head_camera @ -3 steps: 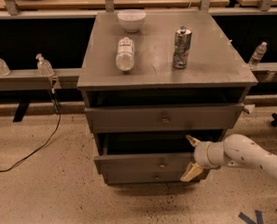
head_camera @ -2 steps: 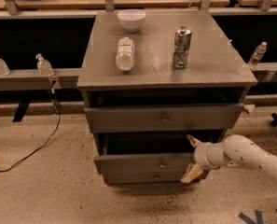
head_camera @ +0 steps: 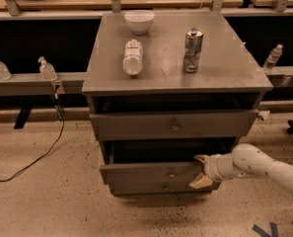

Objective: Open middle drawer

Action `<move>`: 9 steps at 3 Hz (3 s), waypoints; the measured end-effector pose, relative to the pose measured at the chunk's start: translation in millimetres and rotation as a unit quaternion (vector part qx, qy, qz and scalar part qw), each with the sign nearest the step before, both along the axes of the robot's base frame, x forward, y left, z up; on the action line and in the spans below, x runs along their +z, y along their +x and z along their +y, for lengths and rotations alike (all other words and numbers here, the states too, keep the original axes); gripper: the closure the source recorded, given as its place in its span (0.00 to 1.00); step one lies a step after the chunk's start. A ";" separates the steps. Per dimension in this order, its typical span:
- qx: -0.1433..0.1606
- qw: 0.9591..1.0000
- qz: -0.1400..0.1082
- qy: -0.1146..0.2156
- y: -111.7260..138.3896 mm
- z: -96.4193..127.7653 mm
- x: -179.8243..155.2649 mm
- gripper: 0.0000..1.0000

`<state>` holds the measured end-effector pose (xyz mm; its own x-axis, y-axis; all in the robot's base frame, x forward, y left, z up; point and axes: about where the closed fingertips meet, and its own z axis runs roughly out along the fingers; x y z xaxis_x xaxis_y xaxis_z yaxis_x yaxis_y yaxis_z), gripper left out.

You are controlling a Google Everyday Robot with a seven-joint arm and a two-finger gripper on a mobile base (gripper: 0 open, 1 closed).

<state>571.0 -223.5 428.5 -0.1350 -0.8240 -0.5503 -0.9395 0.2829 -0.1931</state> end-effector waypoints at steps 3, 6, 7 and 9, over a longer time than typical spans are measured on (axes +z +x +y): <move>0.045 0.999 0.024 0.008 -45.3 14.2 15.8 0.34; 0.085 0.996 0.017 0.002 -60.2 28.8 35.0 0.35; 0.096 0.995 -0.012 -0.003 -34.0 37.6 43.4 0.34; 0.096 0.995 -0.017 -0.016 7.7 46.0 24.7 0.35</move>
Offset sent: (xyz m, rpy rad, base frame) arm -0.0325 0.0195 0.0283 -0.0167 -0.0184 0.0913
